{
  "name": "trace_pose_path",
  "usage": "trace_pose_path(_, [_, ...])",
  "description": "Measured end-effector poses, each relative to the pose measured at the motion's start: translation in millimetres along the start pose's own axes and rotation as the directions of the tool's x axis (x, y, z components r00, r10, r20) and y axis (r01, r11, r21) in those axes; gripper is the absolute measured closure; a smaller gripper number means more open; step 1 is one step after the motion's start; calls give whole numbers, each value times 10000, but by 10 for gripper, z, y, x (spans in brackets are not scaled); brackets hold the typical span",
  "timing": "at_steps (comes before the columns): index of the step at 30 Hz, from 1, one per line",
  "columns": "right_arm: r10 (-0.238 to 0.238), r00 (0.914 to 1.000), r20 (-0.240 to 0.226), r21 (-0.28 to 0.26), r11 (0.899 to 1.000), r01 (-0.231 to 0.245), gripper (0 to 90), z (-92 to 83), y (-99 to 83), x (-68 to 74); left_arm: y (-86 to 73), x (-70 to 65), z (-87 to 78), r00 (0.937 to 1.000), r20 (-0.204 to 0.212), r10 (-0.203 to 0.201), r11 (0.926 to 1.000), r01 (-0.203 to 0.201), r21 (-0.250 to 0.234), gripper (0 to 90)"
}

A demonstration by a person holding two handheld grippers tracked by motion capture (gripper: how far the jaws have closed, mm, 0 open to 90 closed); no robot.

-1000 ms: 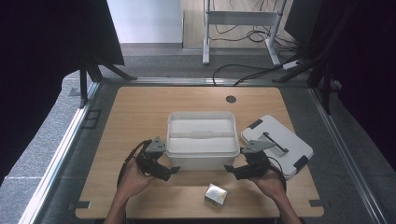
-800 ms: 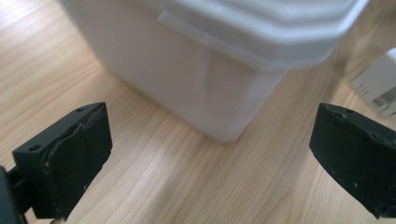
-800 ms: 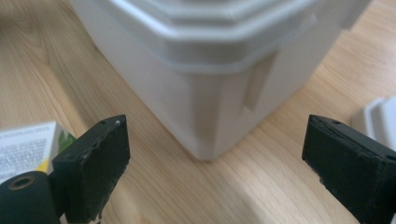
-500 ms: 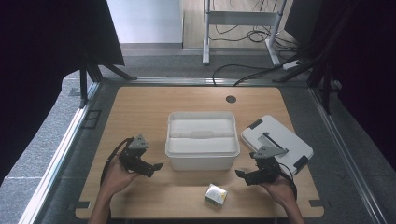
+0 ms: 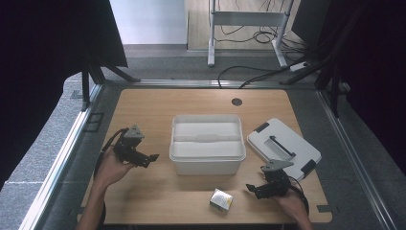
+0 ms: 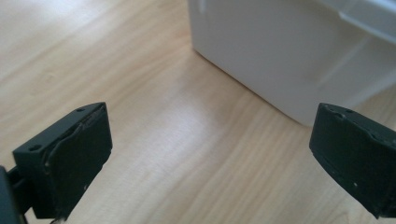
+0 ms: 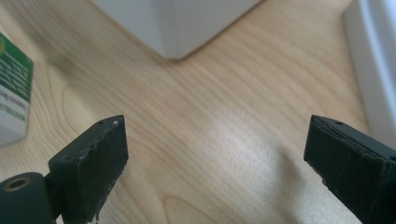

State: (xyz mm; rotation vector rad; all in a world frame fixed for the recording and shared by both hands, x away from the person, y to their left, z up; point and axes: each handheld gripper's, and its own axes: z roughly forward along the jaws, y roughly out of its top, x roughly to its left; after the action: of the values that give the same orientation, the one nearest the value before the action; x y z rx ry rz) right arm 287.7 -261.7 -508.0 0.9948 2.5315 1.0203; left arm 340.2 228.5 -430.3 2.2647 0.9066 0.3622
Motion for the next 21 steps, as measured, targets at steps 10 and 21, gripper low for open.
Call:
trace_pose_path(10, [-118,9998,140,-142,9998,120,0,76,-84,-15,398,145,-133,9993,-55,360,9993,-360,64,0])
trace_pose_path(21, [-216,9996,163,-130,9997,218,0,79,-82,-23,939,120,-189,9807,571,1868,9811,-1892,404,120])
